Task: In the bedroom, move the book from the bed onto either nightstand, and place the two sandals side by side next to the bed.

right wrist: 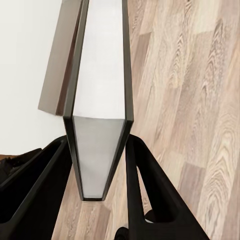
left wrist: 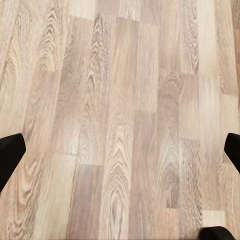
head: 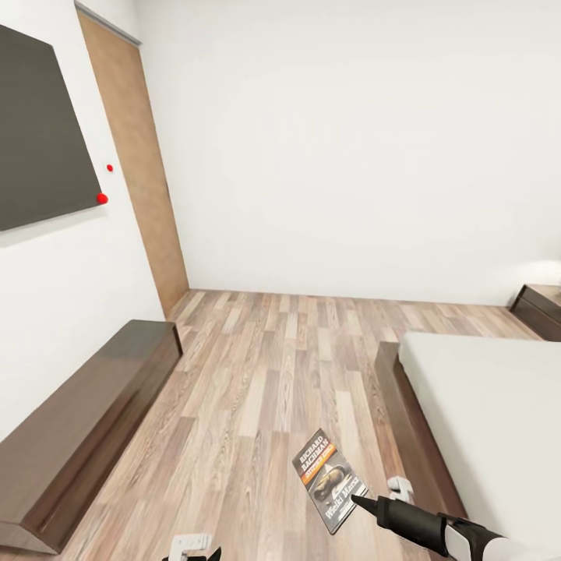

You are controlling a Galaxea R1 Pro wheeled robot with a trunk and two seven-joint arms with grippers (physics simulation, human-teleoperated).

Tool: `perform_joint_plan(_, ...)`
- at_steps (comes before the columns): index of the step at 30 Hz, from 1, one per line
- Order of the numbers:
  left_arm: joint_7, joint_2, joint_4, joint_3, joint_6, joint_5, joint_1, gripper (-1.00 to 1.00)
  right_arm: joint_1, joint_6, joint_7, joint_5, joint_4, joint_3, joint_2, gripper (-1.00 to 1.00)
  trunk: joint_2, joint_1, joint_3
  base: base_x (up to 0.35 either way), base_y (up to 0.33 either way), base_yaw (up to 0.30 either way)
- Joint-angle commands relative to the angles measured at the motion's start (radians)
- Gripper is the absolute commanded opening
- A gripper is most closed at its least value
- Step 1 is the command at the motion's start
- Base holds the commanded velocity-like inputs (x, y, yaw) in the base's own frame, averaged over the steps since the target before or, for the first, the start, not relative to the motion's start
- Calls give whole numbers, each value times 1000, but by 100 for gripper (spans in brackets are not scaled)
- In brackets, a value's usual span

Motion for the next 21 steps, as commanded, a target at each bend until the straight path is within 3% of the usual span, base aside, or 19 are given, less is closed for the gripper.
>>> perform_joint_plan(1,-4,0,1,8,-3,-6,-1,100,-2,2,5,-11,3,3,0,-100,-2,1,-2,325,0,0)
perform_joint_plan(21,-4,0,1,8,-3,-6,-1,100,-2,2,5,-11,2,3,0,-100,-2,1,-2,324,0,0)
